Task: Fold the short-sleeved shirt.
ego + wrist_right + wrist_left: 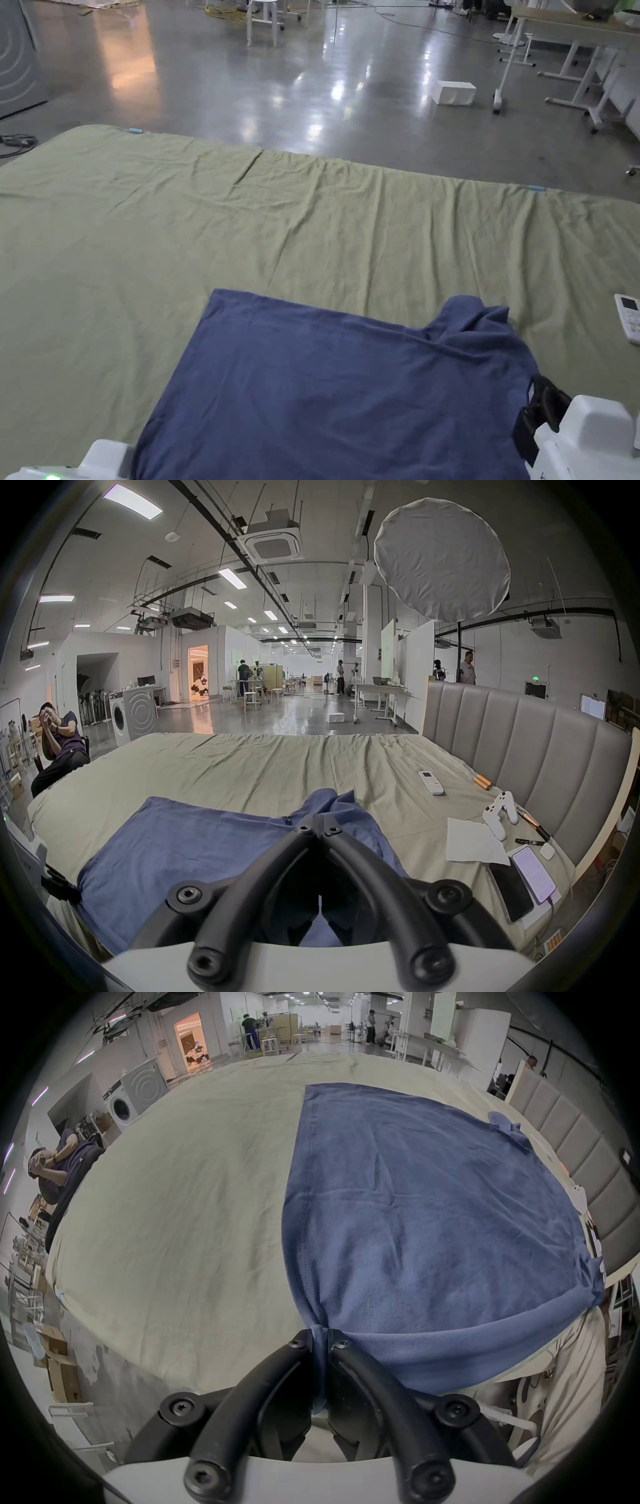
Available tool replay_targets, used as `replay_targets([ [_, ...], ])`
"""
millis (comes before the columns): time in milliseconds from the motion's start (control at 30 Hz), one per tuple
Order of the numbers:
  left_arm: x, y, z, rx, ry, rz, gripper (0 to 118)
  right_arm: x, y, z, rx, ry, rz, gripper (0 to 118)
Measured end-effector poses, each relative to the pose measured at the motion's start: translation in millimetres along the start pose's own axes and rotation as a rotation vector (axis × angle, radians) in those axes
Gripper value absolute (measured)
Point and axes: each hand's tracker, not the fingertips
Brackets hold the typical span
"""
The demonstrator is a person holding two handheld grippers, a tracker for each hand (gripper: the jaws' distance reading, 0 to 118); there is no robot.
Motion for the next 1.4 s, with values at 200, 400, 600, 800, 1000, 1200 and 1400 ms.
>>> replay_targets([
  [200,-5,3,13,0.028,-0.009,0.020,7,29,-5,12,-0.109,-0.033,0.025,0],
  [400,-4,6,20,0.068,-0.003,0.004,7,71,-35,21,-0.378,-0.062,-0.007,0],
  [600,1,12,20,0.075,-0.002,-0.012,7,95,-81,23,-0.635,-0.066,0.000,29],
  [800,-2,9,19,0.066,-0.002,-0.011,7,96,-118,18,-0.783,-0.074,0.004,70],
  [1000,-10,4,21,0.051,-0.008,0.005,7,94,-148,6,-0.882,-0.054,-0.008,64],
  [1200,-6,-2,20,0.036,-0.007,0.014,7,79,-144,3,-0.885,-0.016,0.033,26],
  [1400,-2,-3,22,0.036,-0.002,0.011,7,79,-140,6,-0.875,-0.030,0.056,7],
])
